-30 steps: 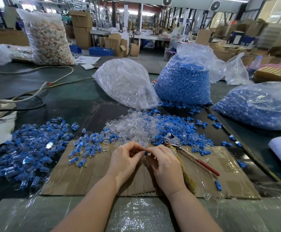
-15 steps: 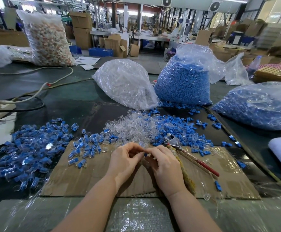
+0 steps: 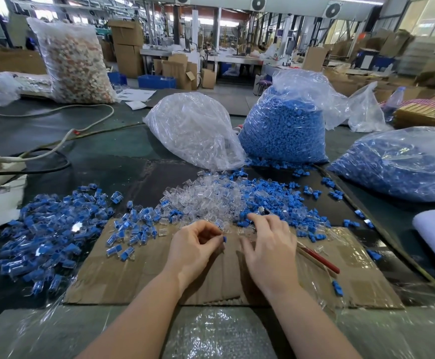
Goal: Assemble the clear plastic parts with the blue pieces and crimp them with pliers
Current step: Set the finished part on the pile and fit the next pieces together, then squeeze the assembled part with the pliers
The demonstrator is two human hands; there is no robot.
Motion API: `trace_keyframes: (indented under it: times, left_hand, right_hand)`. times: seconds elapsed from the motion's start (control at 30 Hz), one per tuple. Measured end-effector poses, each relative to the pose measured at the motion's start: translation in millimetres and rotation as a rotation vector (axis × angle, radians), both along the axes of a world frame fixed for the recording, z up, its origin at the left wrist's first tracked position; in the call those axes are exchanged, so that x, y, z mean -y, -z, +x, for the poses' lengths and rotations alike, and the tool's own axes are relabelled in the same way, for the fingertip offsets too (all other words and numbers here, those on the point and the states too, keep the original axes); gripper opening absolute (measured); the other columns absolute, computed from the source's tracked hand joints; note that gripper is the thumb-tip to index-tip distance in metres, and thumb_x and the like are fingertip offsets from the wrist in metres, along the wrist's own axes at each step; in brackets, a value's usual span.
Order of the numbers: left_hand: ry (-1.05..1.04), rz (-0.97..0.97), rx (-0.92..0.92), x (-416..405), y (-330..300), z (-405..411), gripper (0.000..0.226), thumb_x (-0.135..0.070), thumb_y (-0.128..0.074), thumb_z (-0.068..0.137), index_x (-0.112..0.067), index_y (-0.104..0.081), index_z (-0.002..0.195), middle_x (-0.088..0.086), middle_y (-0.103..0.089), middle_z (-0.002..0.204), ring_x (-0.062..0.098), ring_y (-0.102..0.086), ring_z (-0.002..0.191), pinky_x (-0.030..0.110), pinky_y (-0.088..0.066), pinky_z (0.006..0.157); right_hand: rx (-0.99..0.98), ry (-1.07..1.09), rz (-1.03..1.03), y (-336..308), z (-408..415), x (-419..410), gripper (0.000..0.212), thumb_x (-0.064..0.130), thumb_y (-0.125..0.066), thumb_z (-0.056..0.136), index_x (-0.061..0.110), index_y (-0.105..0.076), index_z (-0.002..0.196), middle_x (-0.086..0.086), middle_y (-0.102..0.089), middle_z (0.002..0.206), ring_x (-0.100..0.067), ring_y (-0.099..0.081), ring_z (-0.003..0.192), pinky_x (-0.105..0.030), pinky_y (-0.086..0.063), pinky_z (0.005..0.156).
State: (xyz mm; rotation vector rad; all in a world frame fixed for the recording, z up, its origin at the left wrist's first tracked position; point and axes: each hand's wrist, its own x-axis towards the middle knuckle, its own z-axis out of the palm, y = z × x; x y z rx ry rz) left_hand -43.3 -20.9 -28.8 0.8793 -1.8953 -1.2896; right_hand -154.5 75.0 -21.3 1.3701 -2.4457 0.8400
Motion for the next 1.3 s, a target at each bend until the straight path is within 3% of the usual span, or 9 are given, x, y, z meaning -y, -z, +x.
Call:
trace_keyframes:
  times: [0.23, 0.37, 0.63, 0.7, 0.83, 0.9, 1.0, 1.17, 1.3]
  left_hand:
    - [-0.019, 0.006, 0.014, 1.3, -2.5, -1.5, 0.014, -0.001, -0.068, 0.079, -0.014, -0.066, 0.077, -0.004, -0.066, 0.067, -0.007, -0.057, 0.056, 0.006, -0.043, 0.055]
    - [-0.024, 0.085, -0.021, 2.8, -5.4, -2.8, 0.015, 0.002, -0.067, 0.079, -0.012, -0.066, 0.075, -0.007, -0.064, 0.057, -0.005, -0.056, 0.048, 0.007, -0.042, 0.049]
    - [-0.082, 0.341, -0.115, 9.0, -12.7, -6.3, 0.005, -0.003, -0.068, 0.081, -0.008, -0.067, 0.082, 0.004, -0.065, 0.063, 0.008, -0.059, 0.050, 0.017, -0.044, 0.044]
    - [-0.081, 0.452, -0.182, 11.3, -15.1, -7.4, 0.005, -0.002, -0.068, 0.081, -0.006, -0.065, 0.082, 0.004, -0.062, 0.057, 0.012, -0.055, 0.044, 0.020, -0.042, 0.039]
    - [-0.109, 0.503, -0.227, 16.7, -18.7, -11.8, 0.010, 0.000, -0.067, 0.080, -0.008, -0.065, 0.076, 0.005, -0.061, 0.058, 0.012, -0.057, 0.048, 0.023, -0.043, 0.041]
    - [-0.121, 0.518, -0.261, 18.0, -21.1, -13.4, 0.013, 0.003, -0.067, 0.080, -0.007, -0.064, 0.073, 0.005, -0.060, 0.056, 0.008, -0.056, 0.045, 0.019, -0.043, 0.040]
    - [-0.122, 0.547, -0.283, 19.3, -23.8, -12.1, 0.013, 0.006, -0.065, 0.080, -0.005, -0.063, 0.073, 0.006, -0.060, 0.056, 0.007, -0.056, 0.043, 0.016, -0.044, 0.039]
    - [-0.131, 0.542, -0.256, 21.8, -26.5, -9.4, 0.010, 0.008, -0.063, 0.081, -0.001, -0.062, 0.078, 0.009, -0.059, 0.058, 0.009, -0.056, 0.044, 0.017, -0.048, 0.043]
    - [-0.150, 0.546, -0.224, 22.5, -27.6, -9.9, 0.008, 0.007, -0.063, 0.082, 0.000, -0.062, 0.080, 0.010, -0.058, 0.058, 0.009, -0.054, 0.039, 0.017, -0.046, 0.041]
  right_hand:
    - [0.033, 0.370, 0.574, -9.9, -22.9, -20.4, 0.072, 0.068, -0.037, 0.086, 0.017, -0.033, 0.137, -0.010, -0.035, 0.141, -0.027, -0.034, 0.129, -0.049, -0.030, 0.103]
    - [0.007, 0.366, 0.594, -12.0, -22.1, -22.7, 0.066, 0.061, -0.037, 0.090, 0.016, -0.032, 0.139, -0.009, -0.038, 0.139, -0.027, -0.038, 0.127, -0.047, -0.034, 0.101]
    - [-0.062, 0.258, 0.480, -30.7, -17.6, -22.0, 0.035, 0.042, -0.030, 0.098, 0.014, -0.047, 0.109, -0.007, -0.050, 0.114, -0.024, -0.048, 0.105, -0.034, -0.044, 0.088]
    - [0.082, 0.083, 0.416, -39.7, -17.7, -19.1, 0.033, 0.039, -0.028, 0.101, 0.013, -0.048, 0.100, -0.005, -0.052, 0.100, -0.019, -0.050, 0.092, -0.030, -0.044, 0.078]
    - [0.690, -0.137, 0.259, -58.7, -9.7, -15.1, 0.038, 0.038, -0.038, 0.099, 0.018, -0.040, 0.067, 0.007, -0.042, 0.056, -0.006, -0.037, 0.045, -0.023, -0.026, 0.044]
    - [0.775, -0.157, 0.291, -61.6, -7.1, -16.1, 0.039, 0.041, -0.042, 0.096, 0.019, -0.040, 0.064, 0.010, -0.040, 0.046, -0.006, -0.035, 0.036, -0.021, -0.025, 0.038]
    - [0.821, -0.181, 0.345, -63.8, -5.1, -18.5, 0.038, 0.048, -0.049, 0.089, 0.015, -0.051, 0.070, 0.009, -0.049, 0.057, -0.005, -0.043, 0.044, -0.021, -0.030, 0.043]
    - [0.989, -0.304, 0.400, -63.0, -6.4, -17.0, 0.005, 0.011, -0.056, 0.081, 0.010, -0.052, 0.079, -0.007, -0.054, 0.069, -0.014, -0.051, 0.054, -0.020, -0.038, 0.050]
    - [1.035, -0.290, 0.422, -60.1, -7.0, -16.0, 0.028, 0.008, -0.054, 0.078, 0.000, -0.053, 0.104, -0.022, -0.063, 0.096, -0.027, -0.056, 0.078, -0.041, -0.043, 0.072]
